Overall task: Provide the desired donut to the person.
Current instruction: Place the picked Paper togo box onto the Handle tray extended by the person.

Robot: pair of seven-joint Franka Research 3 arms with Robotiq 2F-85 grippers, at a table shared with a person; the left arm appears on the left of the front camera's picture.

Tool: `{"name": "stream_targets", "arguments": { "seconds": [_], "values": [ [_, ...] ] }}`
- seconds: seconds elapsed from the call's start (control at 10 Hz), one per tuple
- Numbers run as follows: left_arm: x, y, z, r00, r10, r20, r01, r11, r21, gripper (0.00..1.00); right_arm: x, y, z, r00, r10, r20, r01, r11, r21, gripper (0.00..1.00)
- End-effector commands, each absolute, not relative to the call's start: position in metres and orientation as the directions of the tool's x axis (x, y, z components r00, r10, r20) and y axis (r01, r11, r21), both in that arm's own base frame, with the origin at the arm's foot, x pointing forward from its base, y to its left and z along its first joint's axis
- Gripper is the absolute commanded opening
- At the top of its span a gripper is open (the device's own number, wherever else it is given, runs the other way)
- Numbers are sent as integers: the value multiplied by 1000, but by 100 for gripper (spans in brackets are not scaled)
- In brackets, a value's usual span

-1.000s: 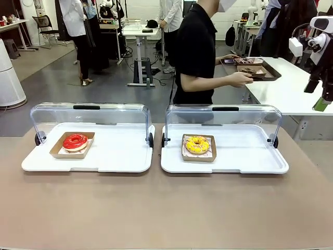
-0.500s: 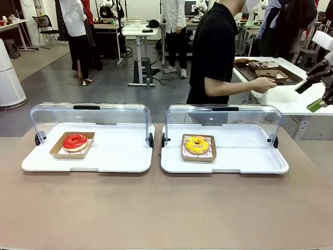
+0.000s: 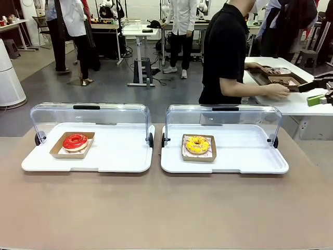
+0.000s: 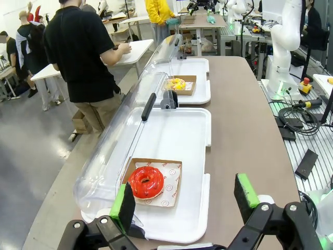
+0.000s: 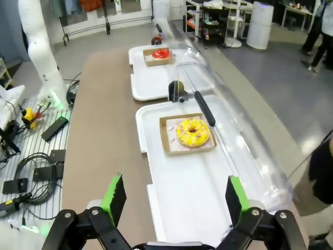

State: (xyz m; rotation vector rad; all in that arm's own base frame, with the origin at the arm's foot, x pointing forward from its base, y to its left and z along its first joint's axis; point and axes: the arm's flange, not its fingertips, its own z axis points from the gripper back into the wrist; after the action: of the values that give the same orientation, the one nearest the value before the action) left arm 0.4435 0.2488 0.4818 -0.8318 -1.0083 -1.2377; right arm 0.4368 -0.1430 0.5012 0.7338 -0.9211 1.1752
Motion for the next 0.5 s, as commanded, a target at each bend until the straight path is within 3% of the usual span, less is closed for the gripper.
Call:
{"name": "stream_targets", "arguments": {
  "seconds": [0.0, 0.2, 0.4],
  "values": [
    [443, 248, 484, 42, -354, 934, 986, 168, 19, 100, 436, -148, 495, 61, 412, 909, -983, 182, -16, 100],
    [443, 248, 484, 42, -354, 934, 986, 168, 19, 100, 432, -152, 492, 28, 392, 920, -994, 106, -15, 100],
    [443, 248, 484, 42, -354, 934, 986, 168, 19, 100, 431, -155, 491, 22, 391, 920, -993, 112, -24, 100]
  ]
}}
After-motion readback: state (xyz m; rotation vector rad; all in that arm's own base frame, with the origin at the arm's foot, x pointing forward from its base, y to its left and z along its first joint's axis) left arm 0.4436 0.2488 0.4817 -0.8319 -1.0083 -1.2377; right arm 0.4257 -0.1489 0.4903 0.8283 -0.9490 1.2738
